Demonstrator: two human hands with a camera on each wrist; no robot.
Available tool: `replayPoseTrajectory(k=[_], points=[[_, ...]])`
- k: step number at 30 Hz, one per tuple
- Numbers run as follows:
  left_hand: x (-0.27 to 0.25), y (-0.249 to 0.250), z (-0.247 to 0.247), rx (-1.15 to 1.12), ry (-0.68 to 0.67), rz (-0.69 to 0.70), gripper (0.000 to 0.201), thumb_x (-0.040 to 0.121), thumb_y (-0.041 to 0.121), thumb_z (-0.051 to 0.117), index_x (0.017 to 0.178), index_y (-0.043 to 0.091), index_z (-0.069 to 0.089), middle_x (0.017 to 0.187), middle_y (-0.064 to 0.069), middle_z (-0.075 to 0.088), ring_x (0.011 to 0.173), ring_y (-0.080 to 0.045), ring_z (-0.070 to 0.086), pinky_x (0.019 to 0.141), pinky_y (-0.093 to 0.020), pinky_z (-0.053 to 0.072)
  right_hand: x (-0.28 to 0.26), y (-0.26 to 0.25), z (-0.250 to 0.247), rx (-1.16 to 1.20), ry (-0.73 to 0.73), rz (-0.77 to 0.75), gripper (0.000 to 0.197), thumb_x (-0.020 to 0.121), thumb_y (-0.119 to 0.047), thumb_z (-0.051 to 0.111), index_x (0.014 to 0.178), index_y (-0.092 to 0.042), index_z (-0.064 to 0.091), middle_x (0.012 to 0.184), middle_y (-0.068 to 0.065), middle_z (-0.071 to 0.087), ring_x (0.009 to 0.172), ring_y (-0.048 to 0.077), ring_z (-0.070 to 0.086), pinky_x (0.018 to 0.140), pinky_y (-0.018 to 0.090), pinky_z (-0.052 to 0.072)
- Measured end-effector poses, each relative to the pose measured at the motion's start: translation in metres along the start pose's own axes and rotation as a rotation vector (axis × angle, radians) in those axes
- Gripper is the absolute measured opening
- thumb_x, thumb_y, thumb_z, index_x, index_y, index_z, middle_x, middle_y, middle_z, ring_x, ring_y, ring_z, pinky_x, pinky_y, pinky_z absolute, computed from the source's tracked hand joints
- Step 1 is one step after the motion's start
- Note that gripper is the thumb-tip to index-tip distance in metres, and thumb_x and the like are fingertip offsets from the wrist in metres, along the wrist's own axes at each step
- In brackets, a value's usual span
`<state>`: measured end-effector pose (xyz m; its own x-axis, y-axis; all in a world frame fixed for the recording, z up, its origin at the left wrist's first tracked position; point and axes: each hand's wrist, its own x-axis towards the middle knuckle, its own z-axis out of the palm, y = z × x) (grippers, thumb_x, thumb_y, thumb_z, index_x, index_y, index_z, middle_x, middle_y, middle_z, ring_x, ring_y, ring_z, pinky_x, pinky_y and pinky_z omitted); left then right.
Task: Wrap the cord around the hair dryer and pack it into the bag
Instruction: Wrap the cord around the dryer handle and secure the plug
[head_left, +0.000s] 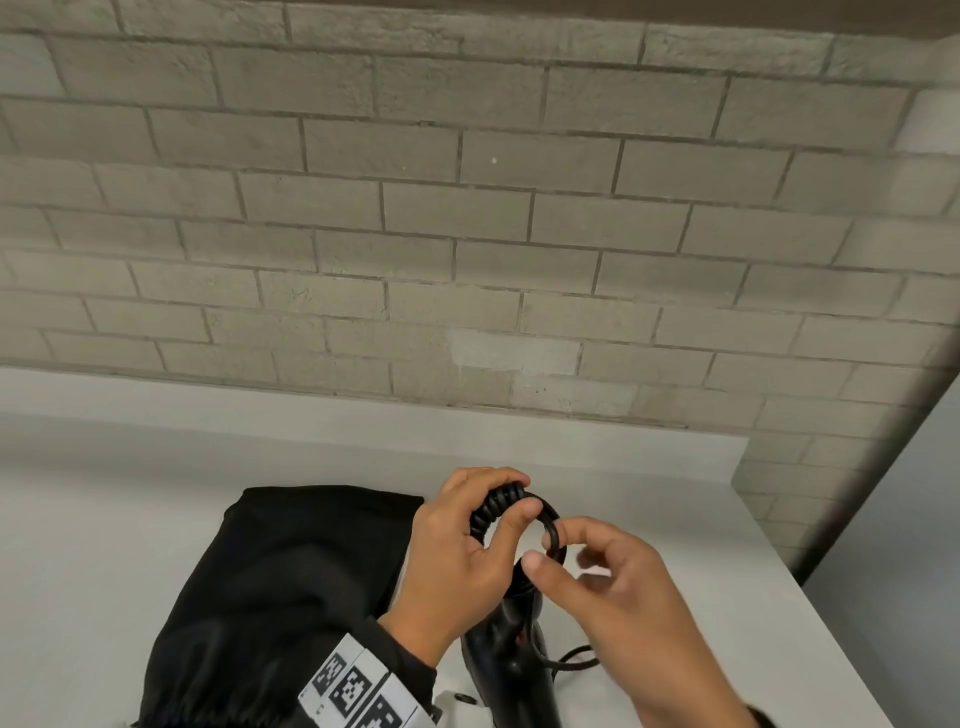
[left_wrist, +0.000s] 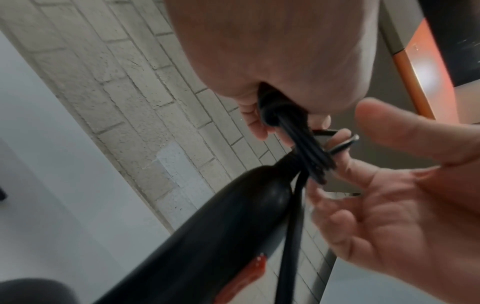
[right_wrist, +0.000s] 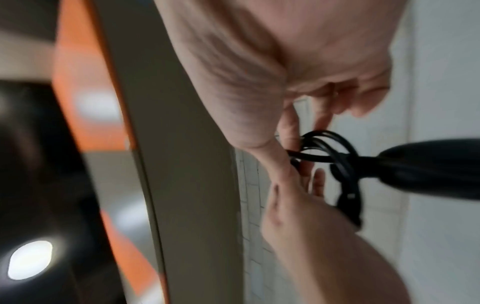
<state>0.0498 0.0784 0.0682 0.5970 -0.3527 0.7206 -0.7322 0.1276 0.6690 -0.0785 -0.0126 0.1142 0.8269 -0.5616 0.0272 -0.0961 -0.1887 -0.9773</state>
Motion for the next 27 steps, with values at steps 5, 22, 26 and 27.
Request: replayPoseTrajectory(k=[5,22,26,27], points=[[0.0,-0.002,0.006,0.06,0.037,0.029,0.026,0.091,0.036,0.062,0.108,0.018,0.069,0.097,0.006,0.068,0.089,-0.004,0.067,0.079,-0.014,0.052,-0.01,0.019,0.027,-0.156,0.335,-0.312,0.017,0.081,-0.034,0.072,0.091,-0.044,0.062,0.093,-0.019,0.054,0.088,0.003,0.051,0.07,0.012,0.039],[0.003,-0.004,-0.001,0.09,-0.026,0.083,0.027,0.094,0.036,0.06,0.107,0.014,0.067,0.094,0.012,0.068,0.087,0.002,0.065,0.078,-0.01,0.049,0.001,-0.002,-0.012,0.598,-0.226,0.188,0.014,0.077,-0.021,0.077,0.08,-0.007,0.073,0.075,0.007,0.063,0.068,0.015,0.055,0.07,0.029,0.048],[0.007,-0.004,0.0,0.063,-0.007,0.011,0.021,0.094,0.035,0.06,0.107,0.019,0.066,0.089,0.013,0.069,0.081,-0.004,0.069,0.073,-0.017,0.053,-0.008,0.019,0.003,0.119,-0.065,-0.193,0.014,0.079,-0.014,0.077,0.086,-0.023,0.071,0.095,-0.01,0.07,0.084,0.014,0.062,0.078,0.026,0.053],[0.007,-0.004,0.0,0.058,0.001,0.004,0.021,0.094,0.036,0.06,0.106,0.02,0.065,0.087,0.013,0.069,0.08,-0.006,0.07,0.072,-0.021,0.055,-0.01,0.025,0.01,0.02,-0.022,-0.268,0.018,0.081,-0.012,0.076,0.082,-0.028,0.068,0.104,-0.015,0.069,0.089,0.012,0.061,0.081,0.022,0.05]])
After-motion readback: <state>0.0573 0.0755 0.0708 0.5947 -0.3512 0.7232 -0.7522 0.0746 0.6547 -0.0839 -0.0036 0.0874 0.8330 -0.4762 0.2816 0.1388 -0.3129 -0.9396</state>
